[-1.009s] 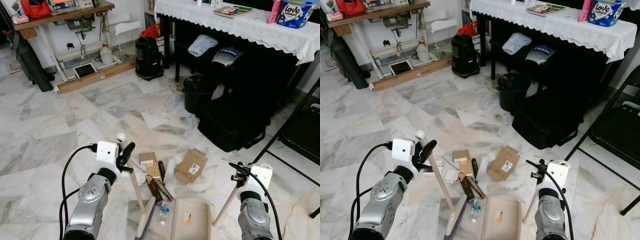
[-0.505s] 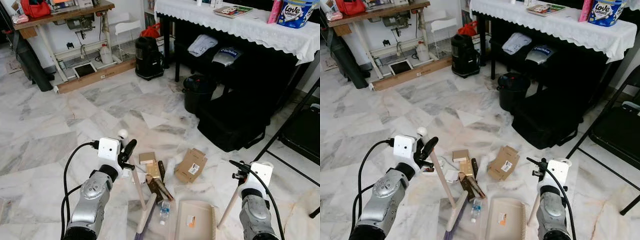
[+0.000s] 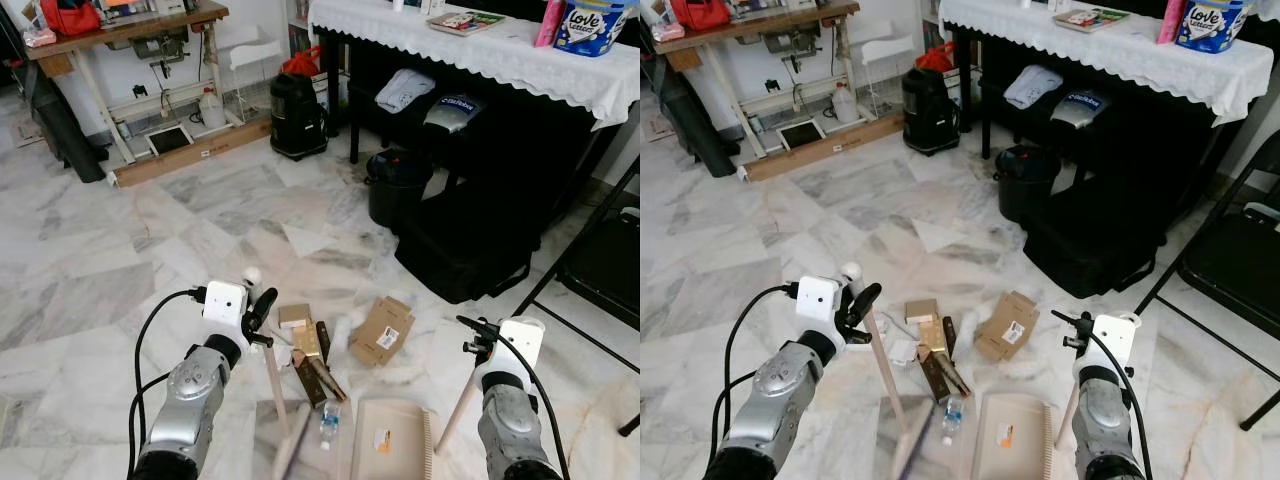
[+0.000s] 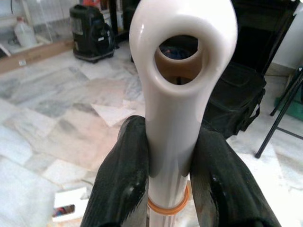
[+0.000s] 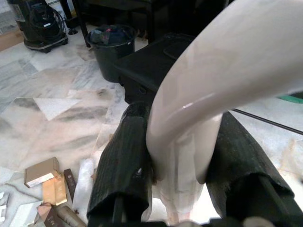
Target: Sweep floor
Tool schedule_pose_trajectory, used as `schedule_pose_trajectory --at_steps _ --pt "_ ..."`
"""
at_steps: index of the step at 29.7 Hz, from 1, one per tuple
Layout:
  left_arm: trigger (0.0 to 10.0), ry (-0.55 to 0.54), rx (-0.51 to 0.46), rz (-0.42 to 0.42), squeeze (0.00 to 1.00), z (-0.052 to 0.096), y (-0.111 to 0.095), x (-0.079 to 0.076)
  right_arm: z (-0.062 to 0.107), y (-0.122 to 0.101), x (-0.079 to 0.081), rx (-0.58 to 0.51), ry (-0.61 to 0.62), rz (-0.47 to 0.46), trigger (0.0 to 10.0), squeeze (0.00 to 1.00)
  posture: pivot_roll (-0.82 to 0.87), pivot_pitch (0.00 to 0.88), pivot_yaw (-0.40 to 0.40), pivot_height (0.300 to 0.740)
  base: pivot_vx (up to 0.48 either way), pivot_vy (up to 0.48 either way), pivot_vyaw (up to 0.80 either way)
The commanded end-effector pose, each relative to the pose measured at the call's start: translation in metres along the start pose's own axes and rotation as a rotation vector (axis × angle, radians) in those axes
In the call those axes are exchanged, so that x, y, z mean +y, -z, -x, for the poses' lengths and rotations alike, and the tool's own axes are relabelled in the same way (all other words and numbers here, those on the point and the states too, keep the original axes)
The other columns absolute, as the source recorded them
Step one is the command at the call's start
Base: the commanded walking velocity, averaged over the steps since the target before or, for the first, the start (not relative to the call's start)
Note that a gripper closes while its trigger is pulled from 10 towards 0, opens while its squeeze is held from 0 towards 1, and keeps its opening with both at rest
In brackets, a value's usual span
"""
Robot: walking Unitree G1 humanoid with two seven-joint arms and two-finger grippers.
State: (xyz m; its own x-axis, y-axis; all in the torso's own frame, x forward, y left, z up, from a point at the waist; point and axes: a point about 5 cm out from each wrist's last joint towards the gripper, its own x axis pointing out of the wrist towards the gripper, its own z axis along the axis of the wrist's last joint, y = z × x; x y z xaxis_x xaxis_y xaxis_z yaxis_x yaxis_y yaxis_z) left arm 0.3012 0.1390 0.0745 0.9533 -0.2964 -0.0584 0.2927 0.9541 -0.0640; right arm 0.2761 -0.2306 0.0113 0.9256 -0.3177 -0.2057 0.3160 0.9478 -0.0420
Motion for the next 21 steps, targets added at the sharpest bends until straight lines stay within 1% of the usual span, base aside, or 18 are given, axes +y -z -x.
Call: schedule_pose_trajectory --at_steps 1,5,7,8,10,12,15,17,18,20,21 --pt "10.0 -0.024 -0.013 0.024 0.00 -0.003 -0.003 0.004 -0.003 -0.005 -0.003 -0.017 0.004 0.003 10.0 0.00 0.08 0.000 0.019 0.740 0.000 0.000 0.00" --pt "10.0 -0.026 -0.014 0.026 0.00 -0.008 -0.003 0.003 -0.002 -0.003 -0.004 -0.011 0.004 0.008 10.0 0.00 0.08 0.000 0.019 0.740 0.000 0.000 0.00" --pt "10.0 -0.061 -0.043 0.084 0.00 -0.013 -0.006 0.003 -0.001 -0.002 -0.003 -0.010 0.000 0.008 10.0 0.00 0.07 0.006 0.019 0.740 0.000 0.000 0.00" --pt "10.0 -0.064 -0.049 0.094 0.00 -0.014 -0.007 0.003 -0.001 -0.002 -0.003 -0.010 0.000 0.008 10.0 0.00 0.07 0.006 0.019 0.740 0.000 0.000 0.00" --pt "10.0 -0.051 -0.062 0.106 0.00 -0.016 -0.009 0.000 -0.001 -0.002 -0.003 -0.009 0.000 0.006 10.0 0.00 0.07 0.007 0.019 0.740 0.000 0.000 0.00" --pt "10.0 0.000 -0.058 0.121 0.00 -0.018 -0.009 -0.008 0.000 -0.001 -0.003 -0.008 -0.001 0.004 10.0 0.00 0.07 0.010 0.020 0.740 0.000 0.000 0.00" --pt "10.0 0.024 -0.053 0.144 0.00 -0.018 -0.008 -0.011 0.000 -0.001 -0.003 -0.007 -0.003 0.004 10.0 0.00 0.07 0.011 0.020 0.740 0.000 0.000 0.00" --pt "10.0 0.007 -0.058 0.154 0.00 -0.018 -0.007 -0.008 0.000 -0.001 -0.002 -0.007 -0.005 0.003 10.0 0.00 0.07 0.011 0.020 0.740 0.000 0.000 0.00" --pt "10.0 -0.004 -0.060 0.180 0.00 -0.019 -0.007 -0.005 0.000 -0.001 -0.002 -0.007 -0.008 0.004 10.0 0.00 0.07 0.012 0.019 0.740 0.000 0.000 0.00" --pt "10.0 -0.003 -0.060 0.190 0.00 -0.019 -0.008 -0.005 0.000 0.000 -0.002 -0.006 -0.008 0.003 10.0 0.00 0.08 0.012 0.020 0.740 0.000 0.000 0.00" --pt "10.0 -0.001 -0.062 0.221 0.00 -0.019 -0.009 -0.003 0.000 0.000 -0.002 -0.005 -0.008 0.003 10.0 0.00 0.08 0.013 0.021 0.740 0.000 0.000 0.00"
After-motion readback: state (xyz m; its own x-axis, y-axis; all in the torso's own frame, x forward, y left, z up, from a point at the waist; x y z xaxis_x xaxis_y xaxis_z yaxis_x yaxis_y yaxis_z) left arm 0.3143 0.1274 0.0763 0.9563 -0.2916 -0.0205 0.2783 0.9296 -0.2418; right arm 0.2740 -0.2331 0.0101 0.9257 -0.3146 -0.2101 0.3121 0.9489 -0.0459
